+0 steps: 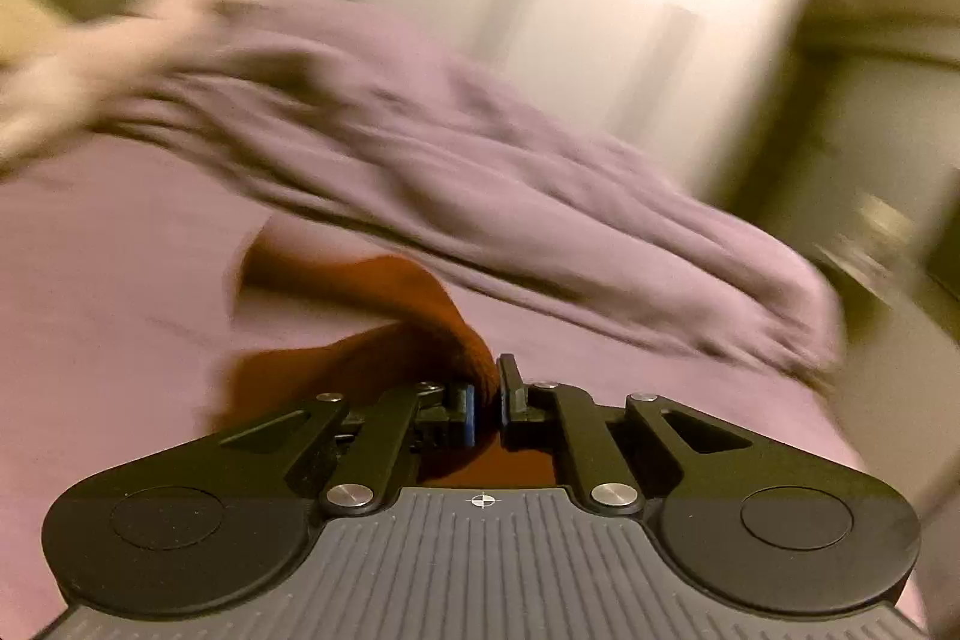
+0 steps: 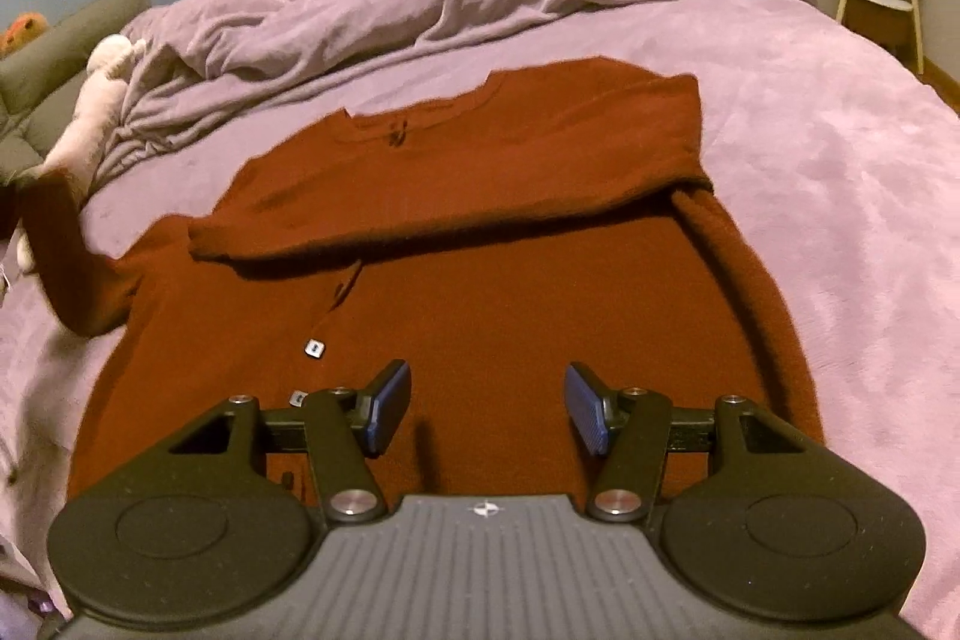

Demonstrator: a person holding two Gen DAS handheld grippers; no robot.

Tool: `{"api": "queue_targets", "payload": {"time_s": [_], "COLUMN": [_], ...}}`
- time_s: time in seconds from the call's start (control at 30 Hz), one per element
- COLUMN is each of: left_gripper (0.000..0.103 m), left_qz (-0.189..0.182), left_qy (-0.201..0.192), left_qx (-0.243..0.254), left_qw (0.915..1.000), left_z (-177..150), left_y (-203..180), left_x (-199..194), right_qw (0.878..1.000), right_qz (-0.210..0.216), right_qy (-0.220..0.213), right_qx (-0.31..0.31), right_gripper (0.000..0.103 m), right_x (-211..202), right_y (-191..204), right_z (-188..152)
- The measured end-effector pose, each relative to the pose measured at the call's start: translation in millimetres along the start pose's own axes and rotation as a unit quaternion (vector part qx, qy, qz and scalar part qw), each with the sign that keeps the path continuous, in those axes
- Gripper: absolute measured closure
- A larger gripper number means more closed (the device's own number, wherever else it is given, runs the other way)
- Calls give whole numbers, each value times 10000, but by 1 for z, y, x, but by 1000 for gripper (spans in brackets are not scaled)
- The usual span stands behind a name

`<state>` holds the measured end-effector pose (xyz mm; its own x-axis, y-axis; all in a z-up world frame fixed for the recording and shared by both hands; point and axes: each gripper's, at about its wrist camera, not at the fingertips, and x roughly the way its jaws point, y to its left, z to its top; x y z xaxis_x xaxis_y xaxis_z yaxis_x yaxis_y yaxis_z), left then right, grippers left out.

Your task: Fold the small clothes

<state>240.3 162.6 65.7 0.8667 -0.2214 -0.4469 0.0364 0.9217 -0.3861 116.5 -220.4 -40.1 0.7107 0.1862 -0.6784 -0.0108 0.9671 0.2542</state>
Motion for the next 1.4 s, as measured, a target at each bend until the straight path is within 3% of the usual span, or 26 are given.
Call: {"api": "queue_targets", "payload": {"time_s": [0.03, 0.1, 0.2, 0.33, 0.53, 0.67, 0.8, 0.87, 1.0, 1.07, 1.13, 1.2, 1.3, 1.4], "left_gripper": [86, 59, 58, 57, 51, 48, 46, 46, 45, 45, 44, 42, 41, 41], "left_qz": [-278, -346, -364, 185, 1061, 1396, 1536, 1603, 1630, 1645, 1674, 1691, 1737, 1697], "left_qy": [241, 543, 945, 1185, 1346, 1385, 1397, 1386, 1484, 1531, 1560, 1547, 1530, 1563], "left_qx": [245, 707, 952, 1154, 1310, 1163, 971, 931, 751, 718, 727, 732, 794, 850], "left_qw": [9990, 9954, 9903, 9861, 9765, 9736, 9734, 9729, 9725, 9718, 9708, 9706, 9696, 9693], "left_z": [-11, -37, -67, -102, -117, -106, -103, -103, -103, -103, -102, -98, -94, -91], "left_y": [-26, -63, -82, -72, -38, -8, 14, 21, 31, 33, 33, 31, 26, 20], "left_x": [15, 40, 58, 48, 27, 24, 19, 15, 20, 23, 25, 26, 34, 48], "right_qw": [10000, 9999, 9996, 9986, 9930, 9886, 9880, 9918, 9938, 9938, 9942, 9924, 9817, 9831], "right_qz": [16, 71, 160, 510, 1133, 1349, 1166, 975, 811, 730, 617, 412, -518, -1028], "right_qy": [-36, -103, -137, -94, 43, 274, 757, 727, 688, 584, 270, -341, -1112, -958], "right_qx": [26, 117, 170, 142, 323, 616, 673, 389, -324, -597, -844, -1112, -1457, -1170], "right_gripper": [46, 46, 46, 46, 46, 46, 46, 49, 85, 92, 93, 93, 93, 93], "right_x": [-2, -8, -12, -3, 51, 100, 145, 152, 154, 151, 136, 110, 82, 82], "right_y": [-2, -7, -14, -16, 3, 12, 24, 36, 64, 72, 75, 73, 59, 23], "right_z": [0, 1, 3, 16, 57, 85, 96, 95, 94, 96, 100, 105, 104, 105]}}
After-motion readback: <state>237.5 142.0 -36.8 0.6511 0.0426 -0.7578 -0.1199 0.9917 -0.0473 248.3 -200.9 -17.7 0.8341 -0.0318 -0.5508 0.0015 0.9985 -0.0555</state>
